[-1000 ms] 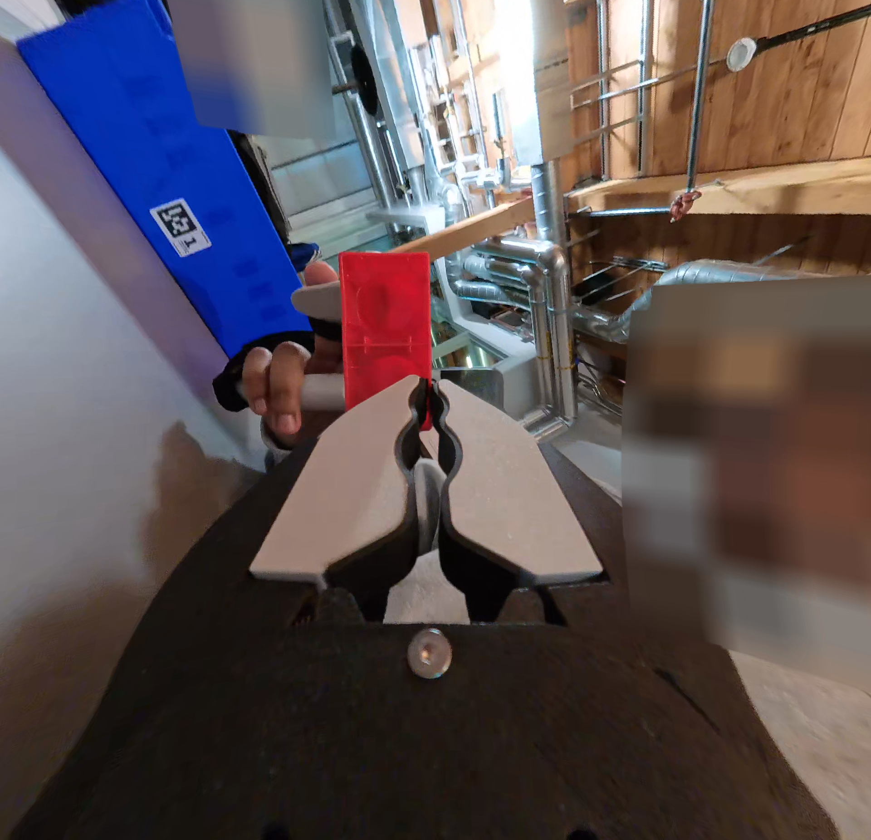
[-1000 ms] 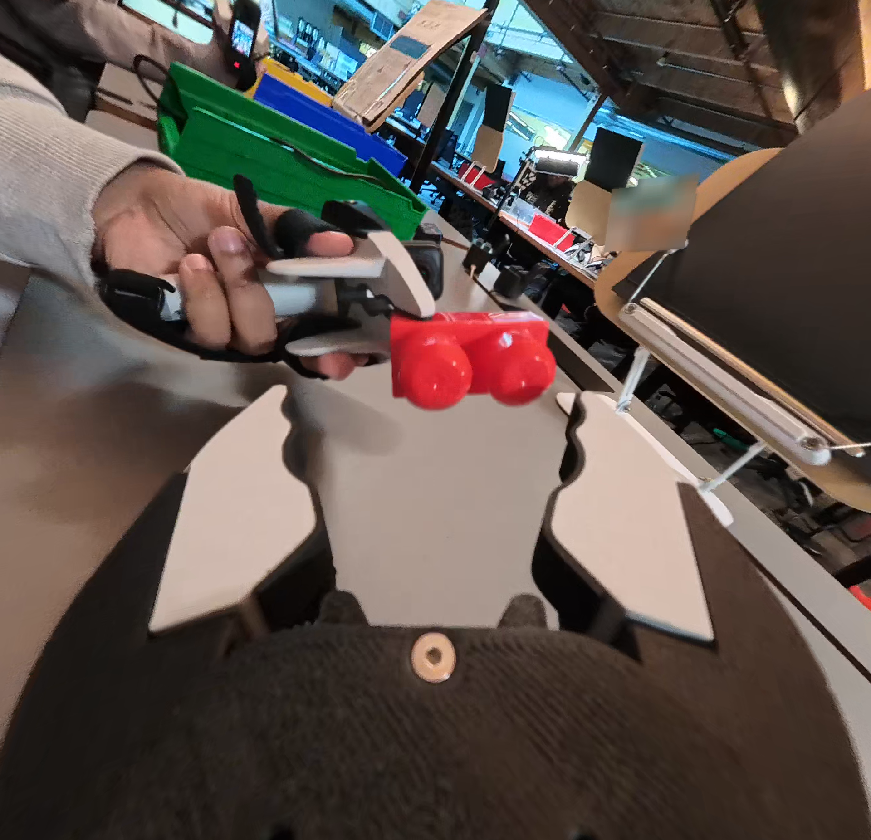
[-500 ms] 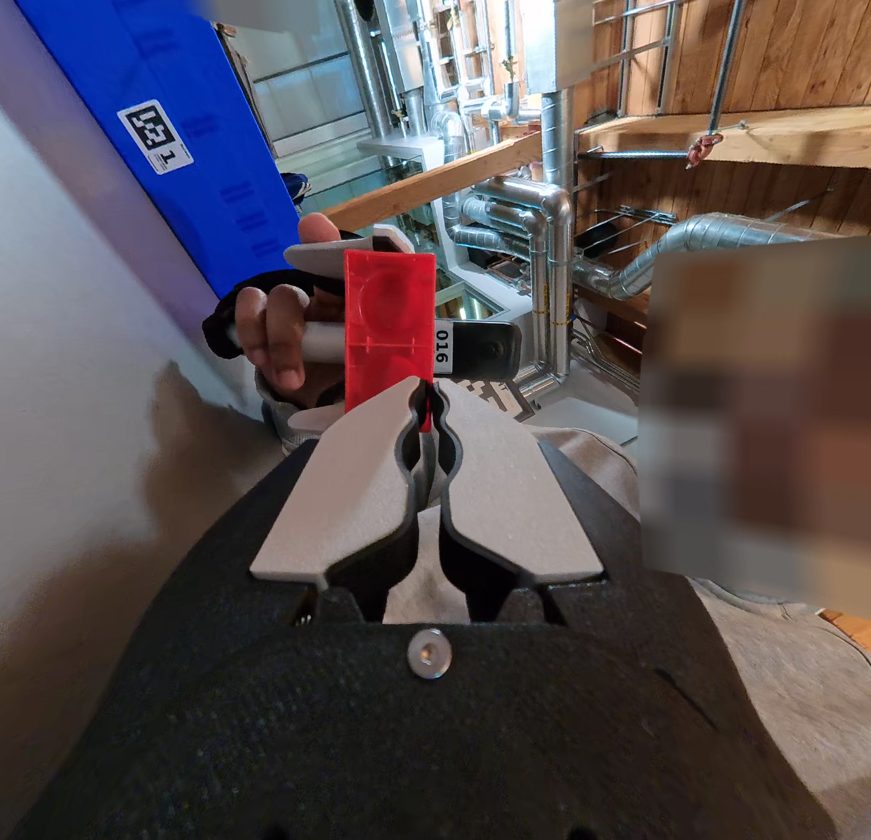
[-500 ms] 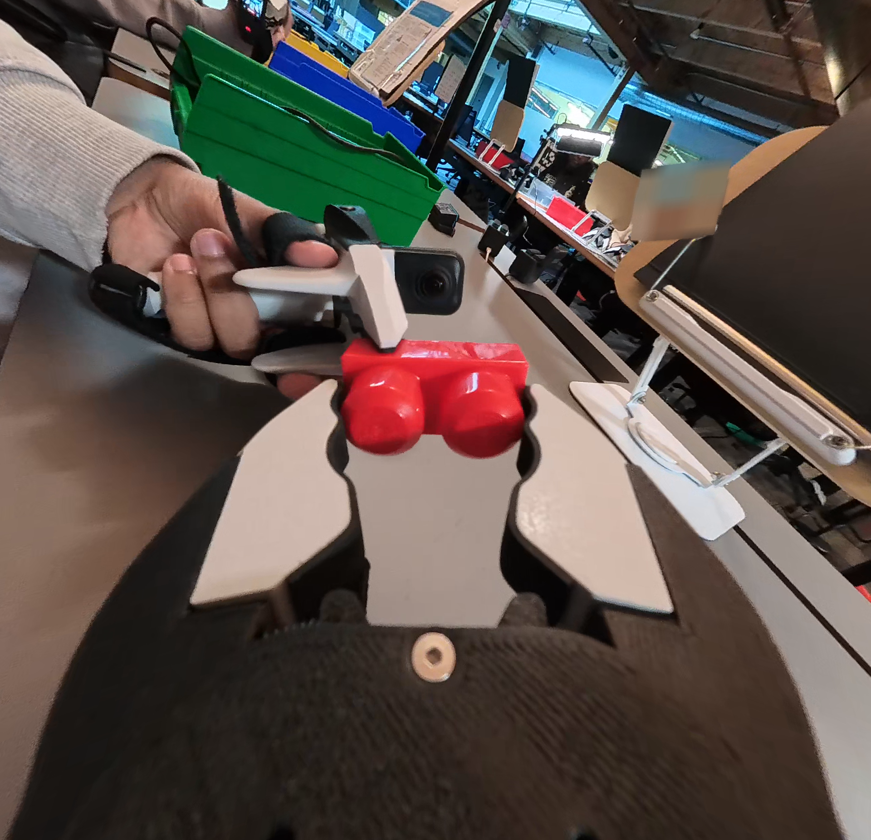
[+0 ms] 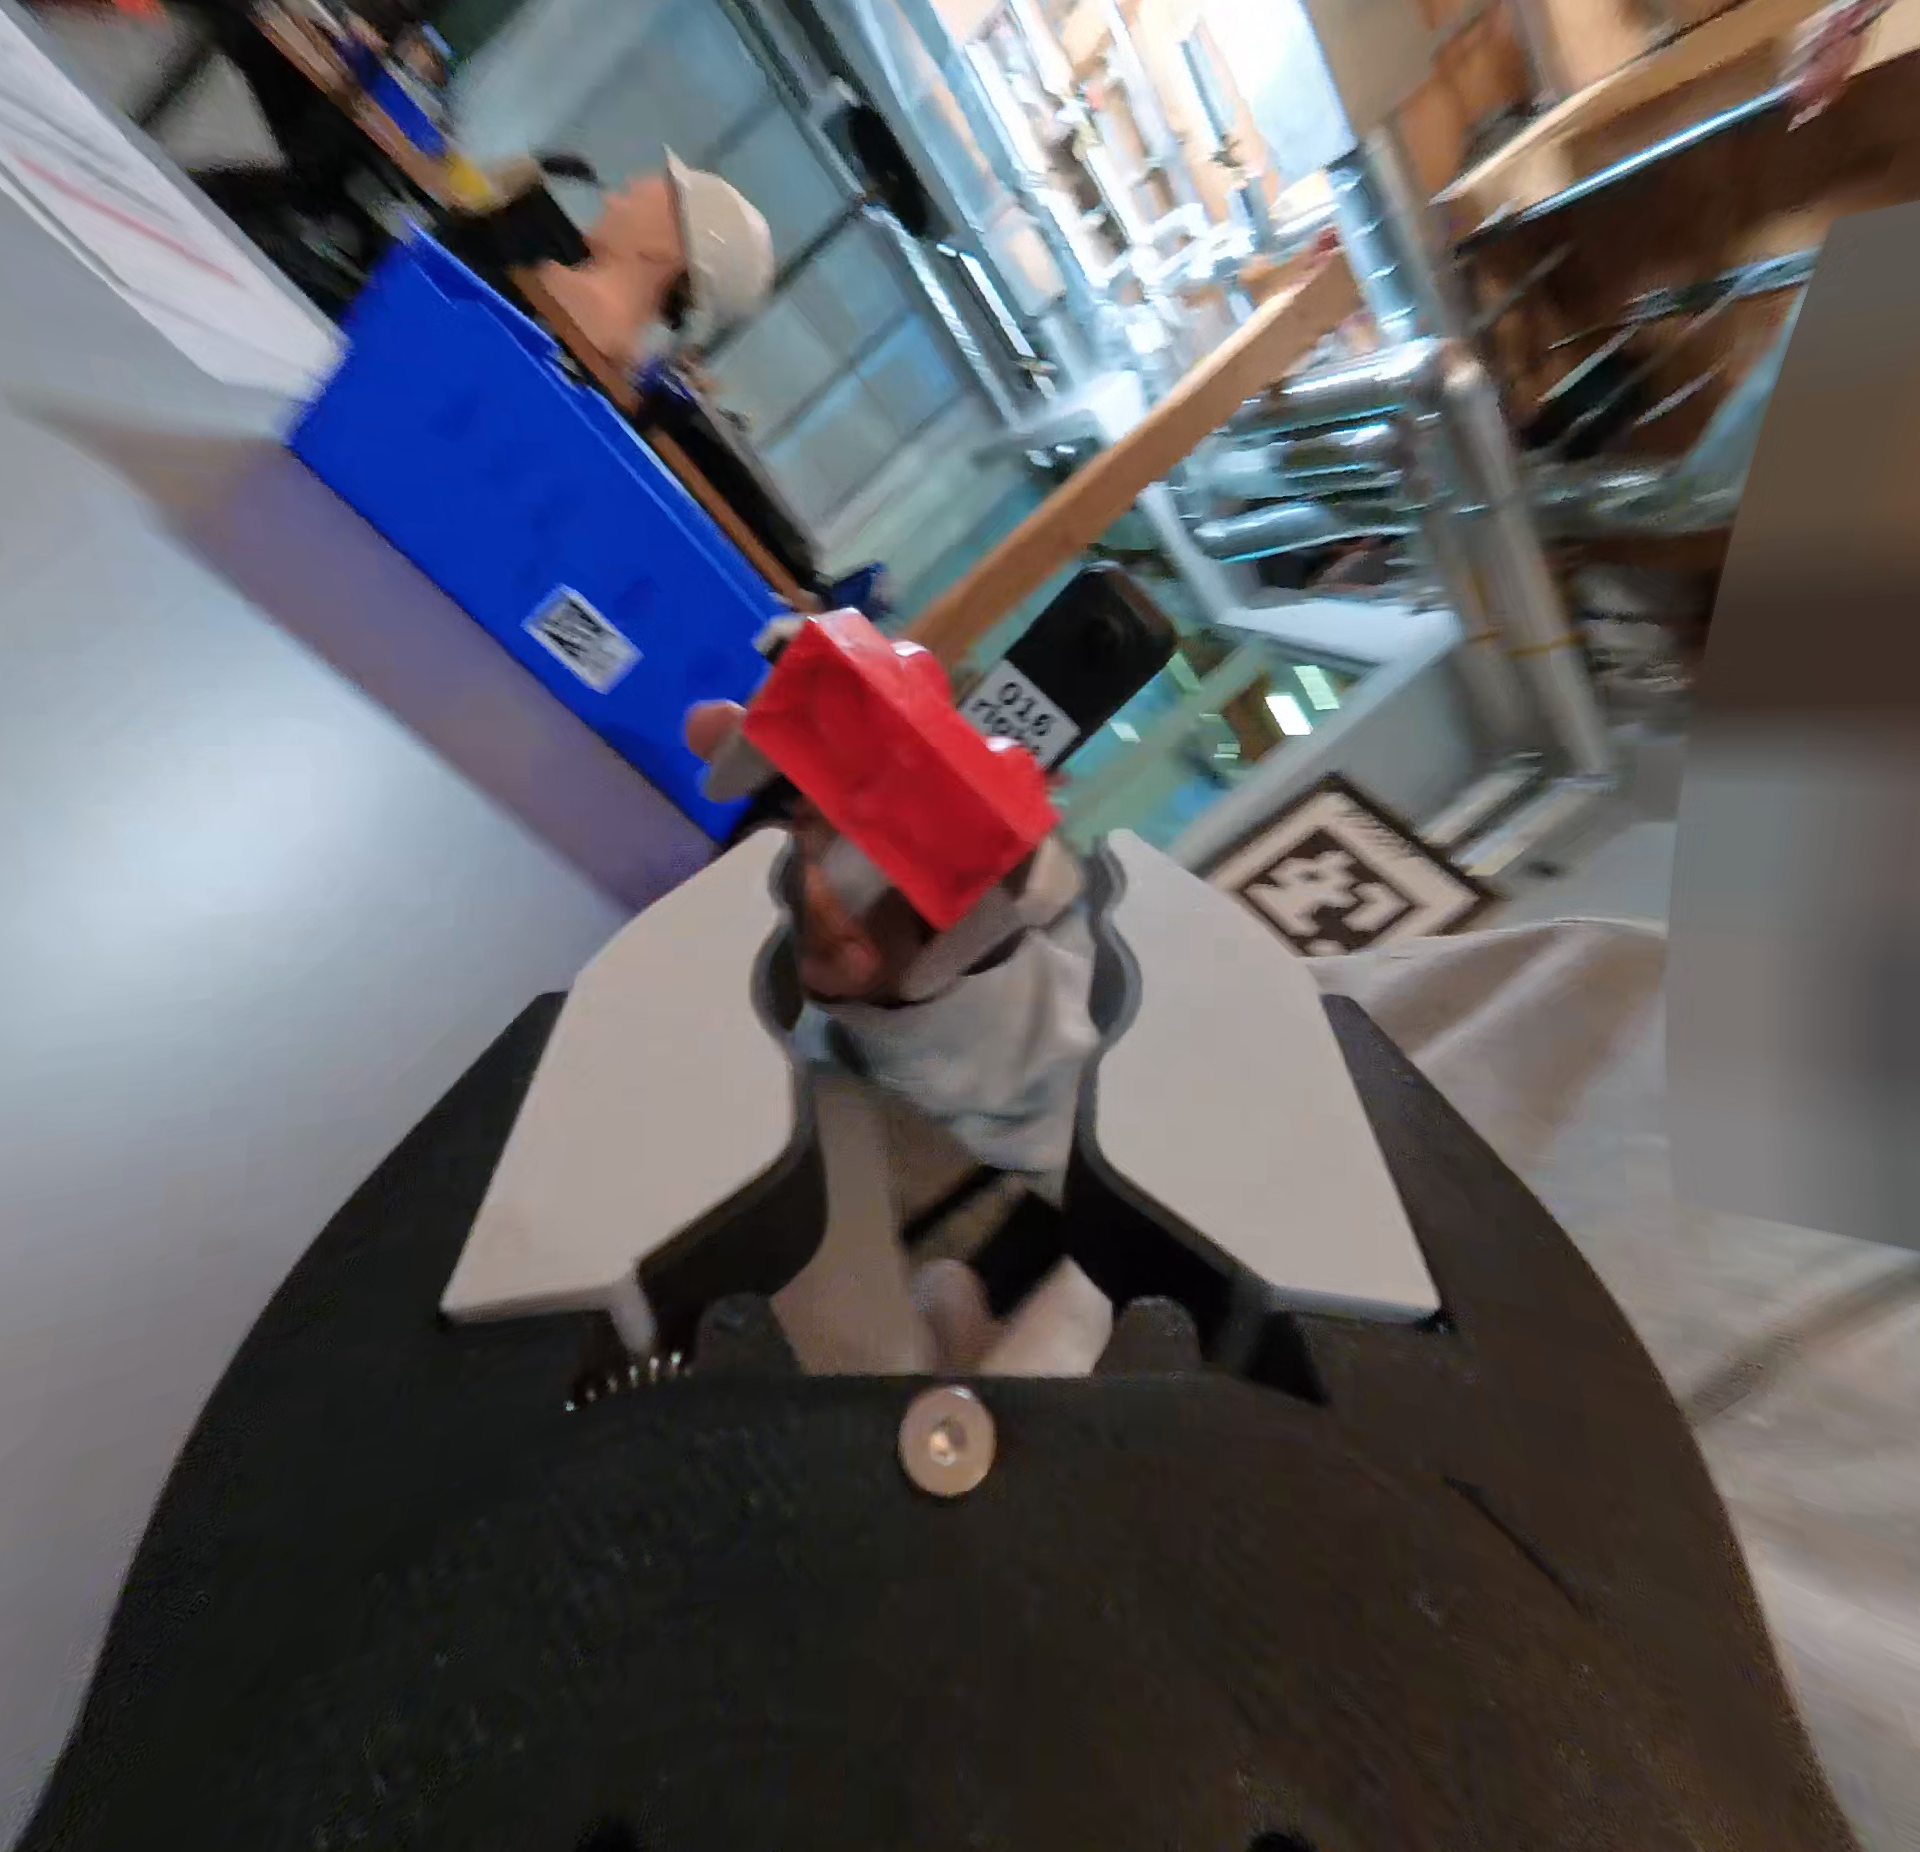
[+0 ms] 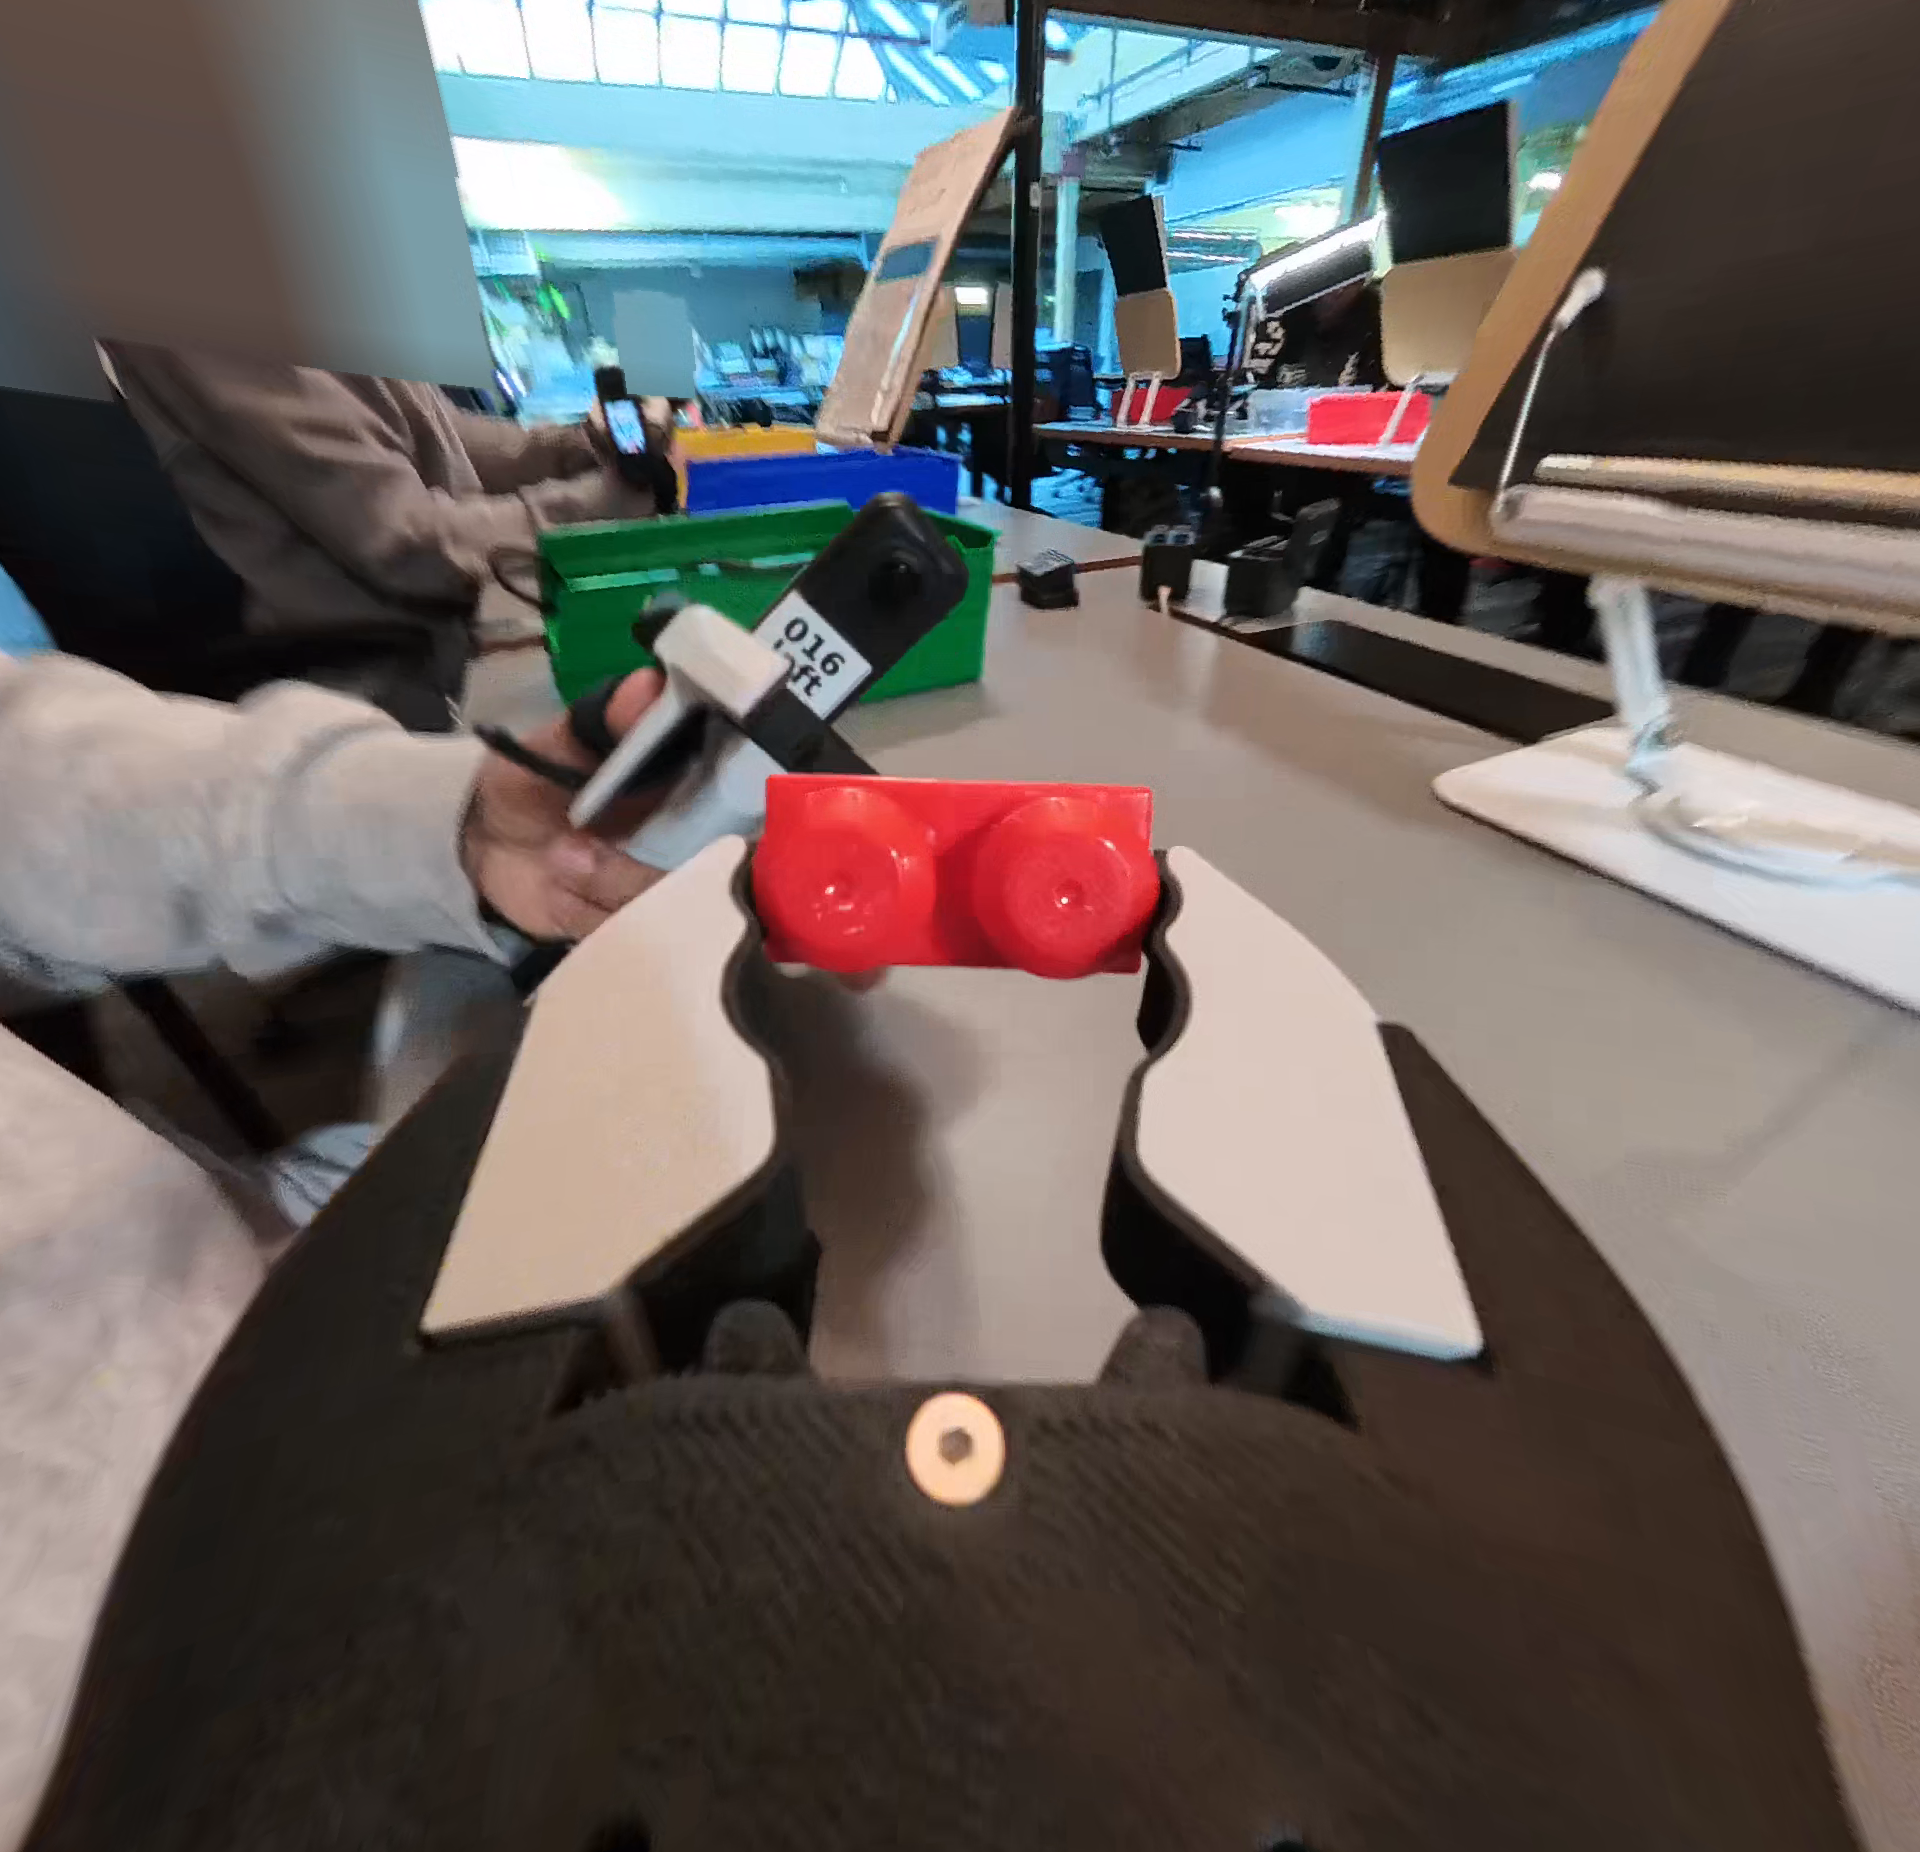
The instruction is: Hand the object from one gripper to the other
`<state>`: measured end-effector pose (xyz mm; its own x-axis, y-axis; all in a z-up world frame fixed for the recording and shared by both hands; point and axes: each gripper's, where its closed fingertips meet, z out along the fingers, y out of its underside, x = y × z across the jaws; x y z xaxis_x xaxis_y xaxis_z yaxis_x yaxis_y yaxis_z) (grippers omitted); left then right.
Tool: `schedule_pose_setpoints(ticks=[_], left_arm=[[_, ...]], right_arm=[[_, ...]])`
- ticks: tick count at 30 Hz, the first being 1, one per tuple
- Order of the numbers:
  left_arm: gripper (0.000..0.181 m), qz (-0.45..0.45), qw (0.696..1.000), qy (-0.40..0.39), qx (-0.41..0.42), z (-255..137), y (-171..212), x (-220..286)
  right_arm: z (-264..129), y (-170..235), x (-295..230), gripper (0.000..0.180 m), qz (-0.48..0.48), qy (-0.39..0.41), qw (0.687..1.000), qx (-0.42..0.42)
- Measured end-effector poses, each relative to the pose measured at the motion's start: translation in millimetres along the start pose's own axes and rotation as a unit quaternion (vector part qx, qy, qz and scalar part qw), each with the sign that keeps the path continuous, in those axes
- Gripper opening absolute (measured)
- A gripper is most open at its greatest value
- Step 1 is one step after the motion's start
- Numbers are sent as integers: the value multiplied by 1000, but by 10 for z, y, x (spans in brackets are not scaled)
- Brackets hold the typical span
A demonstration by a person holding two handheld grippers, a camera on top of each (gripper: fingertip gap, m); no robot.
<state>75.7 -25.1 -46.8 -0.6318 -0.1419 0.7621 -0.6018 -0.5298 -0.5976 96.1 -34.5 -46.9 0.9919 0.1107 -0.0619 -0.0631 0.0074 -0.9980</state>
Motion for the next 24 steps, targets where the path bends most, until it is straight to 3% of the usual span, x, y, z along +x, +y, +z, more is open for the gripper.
schedule_pose_setpoints(ticks=[1,5,10,15,18,20,24], left_arm=[[60,35,999,-32,7,-16,-21,-65],[78,226,963,-146,1,-66,-71,-203],[94,493,831,-248,-68,-37,10,-214],[80,593,755,-260,-104,45,152,-196],[64,609,742,-258,-105,69,183,-169],[40,603,749,-249,-111,71,211,-156],[37,591,759,-247,-117,67,198,-144]], right_arm=[[-8,-20,9,71,37,-10,999,10],[14,-54,-26,71,185,-62,980,35],[98,-16,-202,71,351,-150,924,24],[136,21,-270,71,476,-205,855,22],[172,85,-334,71,501,-217,838,2],[188,92,-385,71,504,-228,833,-5],[190,65,-361,71,494,-227,839,16]])
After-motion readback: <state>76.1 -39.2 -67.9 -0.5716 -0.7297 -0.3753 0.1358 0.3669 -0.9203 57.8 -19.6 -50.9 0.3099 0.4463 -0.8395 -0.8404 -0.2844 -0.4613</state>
